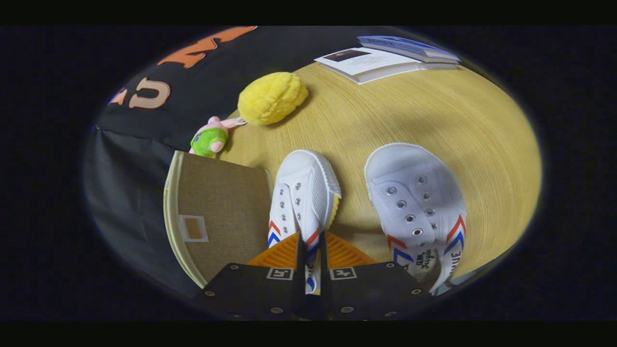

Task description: Open the storage box then place both shoes into the box .Put the left shoe in first, then the right shoe, with the right side of both shoes facing outward in a uniform manner.

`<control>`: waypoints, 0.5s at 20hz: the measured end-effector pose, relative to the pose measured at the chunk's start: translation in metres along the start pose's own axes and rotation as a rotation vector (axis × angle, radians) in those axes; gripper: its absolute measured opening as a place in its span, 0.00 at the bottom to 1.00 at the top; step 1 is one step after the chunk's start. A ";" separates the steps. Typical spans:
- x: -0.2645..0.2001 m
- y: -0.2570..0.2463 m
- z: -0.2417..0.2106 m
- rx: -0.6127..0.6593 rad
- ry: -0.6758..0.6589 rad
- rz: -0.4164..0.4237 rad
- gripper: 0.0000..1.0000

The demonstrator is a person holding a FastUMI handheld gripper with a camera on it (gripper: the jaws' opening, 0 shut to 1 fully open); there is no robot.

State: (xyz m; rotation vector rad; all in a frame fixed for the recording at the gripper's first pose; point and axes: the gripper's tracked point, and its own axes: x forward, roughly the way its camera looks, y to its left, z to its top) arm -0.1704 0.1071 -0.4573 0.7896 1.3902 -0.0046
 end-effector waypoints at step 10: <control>-0.079 0.067 0.056 -0.041 -0.149 0.169 0.13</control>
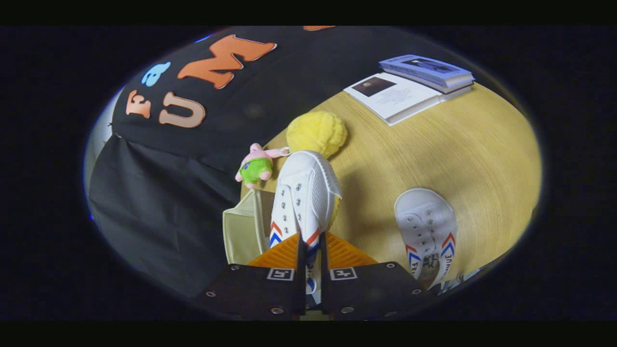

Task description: Open the storage box then place both shoes into the box .Put the left shoe in first, then the right shoe, with the right side of both shoes facing outward in a uniform manner.

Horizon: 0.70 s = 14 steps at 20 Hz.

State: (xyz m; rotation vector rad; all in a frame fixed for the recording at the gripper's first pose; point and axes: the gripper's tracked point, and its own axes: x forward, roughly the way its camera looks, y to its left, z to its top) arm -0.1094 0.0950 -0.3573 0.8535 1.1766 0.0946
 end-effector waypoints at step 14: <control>0.043 0.092 -0.046 -0.270 0.127 0.081 0.13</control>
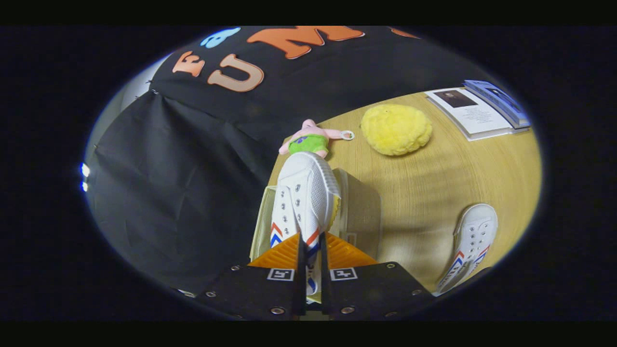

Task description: Open the storage box then place both shoes into the box .Put the left shoe in first, then the right shoe, with the right side of both shoes facing outward in a uniform manner.

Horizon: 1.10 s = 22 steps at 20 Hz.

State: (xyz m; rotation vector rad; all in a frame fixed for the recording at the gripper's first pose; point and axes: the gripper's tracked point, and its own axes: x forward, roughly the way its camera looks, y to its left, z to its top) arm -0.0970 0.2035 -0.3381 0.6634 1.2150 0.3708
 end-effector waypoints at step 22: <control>0.001 0.012 -0.016 -0.169 0.042 -0.048 0.60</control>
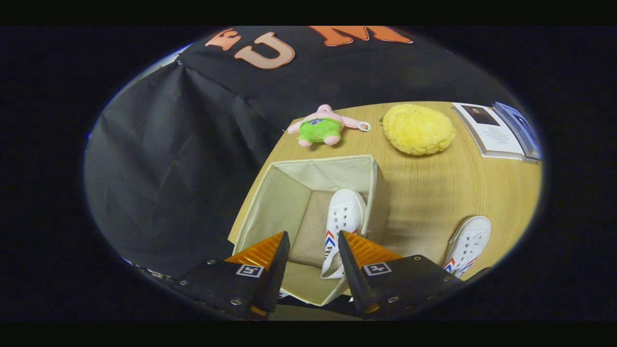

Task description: Open the storage box then place both shoes into the box .Put the left shoe in first, then the right shoe, with the right side of both shoes facing outward in a uniform manner.

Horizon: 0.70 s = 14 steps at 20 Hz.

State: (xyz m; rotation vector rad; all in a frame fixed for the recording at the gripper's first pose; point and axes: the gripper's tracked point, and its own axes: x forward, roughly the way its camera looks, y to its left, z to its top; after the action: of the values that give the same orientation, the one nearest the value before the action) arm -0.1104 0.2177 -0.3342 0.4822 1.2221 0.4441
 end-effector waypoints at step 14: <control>-0.065 -0.179 -0.033 0.183 -0.054 -0.343 0.89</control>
State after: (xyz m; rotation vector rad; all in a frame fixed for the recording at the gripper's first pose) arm -0.1490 0.0385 -0.3951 0.4264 1.2689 0.0270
